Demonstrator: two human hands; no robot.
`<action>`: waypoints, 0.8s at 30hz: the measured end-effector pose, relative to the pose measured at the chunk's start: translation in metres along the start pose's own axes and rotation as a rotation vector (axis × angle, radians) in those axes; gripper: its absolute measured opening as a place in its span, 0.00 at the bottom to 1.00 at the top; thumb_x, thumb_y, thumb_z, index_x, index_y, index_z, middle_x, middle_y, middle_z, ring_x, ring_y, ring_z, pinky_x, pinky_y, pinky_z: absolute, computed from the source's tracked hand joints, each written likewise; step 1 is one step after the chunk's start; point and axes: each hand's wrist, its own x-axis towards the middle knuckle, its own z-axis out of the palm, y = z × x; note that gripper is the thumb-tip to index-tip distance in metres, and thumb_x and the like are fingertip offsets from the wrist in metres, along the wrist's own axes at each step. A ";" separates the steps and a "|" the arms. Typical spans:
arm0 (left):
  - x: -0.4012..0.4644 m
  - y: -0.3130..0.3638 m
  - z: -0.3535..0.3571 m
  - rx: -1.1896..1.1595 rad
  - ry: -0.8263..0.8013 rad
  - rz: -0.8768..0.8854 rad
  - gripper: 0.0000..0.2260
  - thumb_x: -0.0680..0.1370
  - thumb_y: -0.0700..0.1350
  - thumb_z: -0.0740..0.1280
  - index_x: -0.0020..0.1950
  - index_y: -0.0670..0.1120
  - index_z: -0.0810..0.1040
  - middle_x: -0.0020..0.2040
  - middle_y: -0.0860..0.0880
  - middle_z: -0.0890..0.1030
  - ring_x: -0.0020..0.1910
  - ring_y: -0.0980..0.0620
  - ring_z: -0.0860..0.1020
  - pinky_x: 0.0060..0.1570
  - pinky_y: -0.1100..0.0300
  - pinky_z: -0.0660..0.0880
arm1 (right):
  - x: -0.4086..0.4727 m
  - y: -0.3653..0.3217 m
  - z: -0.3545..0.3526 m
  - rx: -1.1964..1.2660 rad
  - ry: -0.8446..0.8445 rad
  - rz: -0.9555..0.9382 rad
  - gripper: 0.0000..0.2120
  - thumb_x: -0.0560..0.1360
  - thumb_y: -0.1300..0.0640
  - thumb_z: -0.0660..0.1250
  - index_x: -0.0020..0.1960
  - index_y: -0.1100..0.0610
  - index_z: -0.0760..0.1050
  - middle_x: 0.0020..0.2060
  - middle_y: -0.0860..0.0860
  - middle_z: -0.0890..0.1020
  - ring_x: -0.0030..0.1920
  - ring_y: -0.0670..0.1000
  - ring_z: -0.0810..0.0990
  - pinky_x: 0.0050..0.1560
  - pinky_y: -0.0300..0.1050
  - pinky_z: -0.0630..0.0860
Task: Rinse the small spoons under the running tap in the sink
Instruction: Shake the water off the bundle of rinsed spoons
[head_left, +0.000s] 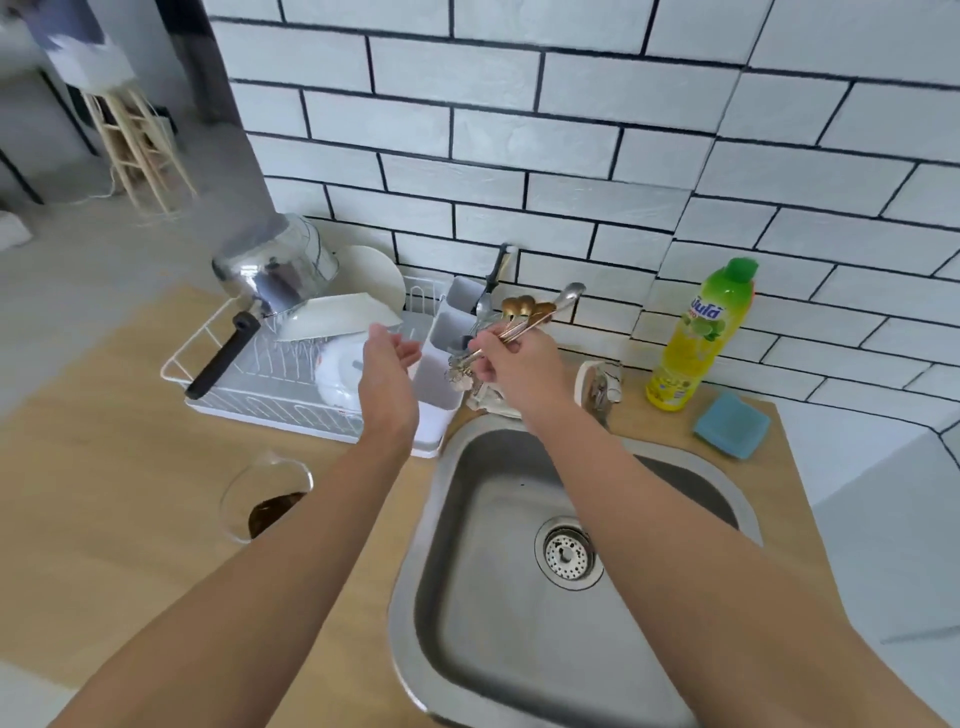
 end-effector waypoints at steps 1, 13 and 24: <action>0.004 -0.002 0.000 0.037 0.010 0.000 0.24 0.76 0.65 0.51 0.50 0.48 0.76 0.48 0.49 0.83 0.52 0.49 0.81 0.65 0.50 0.71 | 0.006 0.006 0.007 0.004 -0.005 0.015 0.09 0.81 0.60 0.67 0.43 0.56 0.83 0.36 0.54 0.87 0.32 0.47 0.82 0.46 0.52 0.85; 0.021 -0.030 0.002 0.390 0.005 0.120 0.31 0.75 0.68 0.46 0.59 0.48 0.74 0.56 0.49 0.81 0.56 0.50 0.77 0.57 0.56 0.68 | 0.042 0.062 0.045 -0.251 -0.158 0.206 0.12 0.81 0.50 0.68 0.47 0.58 0.83 0.35 0.50 0.84 0.34 0.47 0.80 0.39 0.44 0.74; 0.025 -0.040 -0.002 0.484 -0.030 0.187 0.30 0.77 0.66 0.45 0.63 0.48 0.73 0.56 0.52 0.79 0.55 0.52 0.75 0.52 0.61 0.65 | 0.047 0.077 0.033 -0.208 -0.283 0.277 0.08 0.73 0.51 0.78 0.42 0.47 0.78 0.32 0.37 0.82 0.37 0.40 0.79 0.35 0.32 0.72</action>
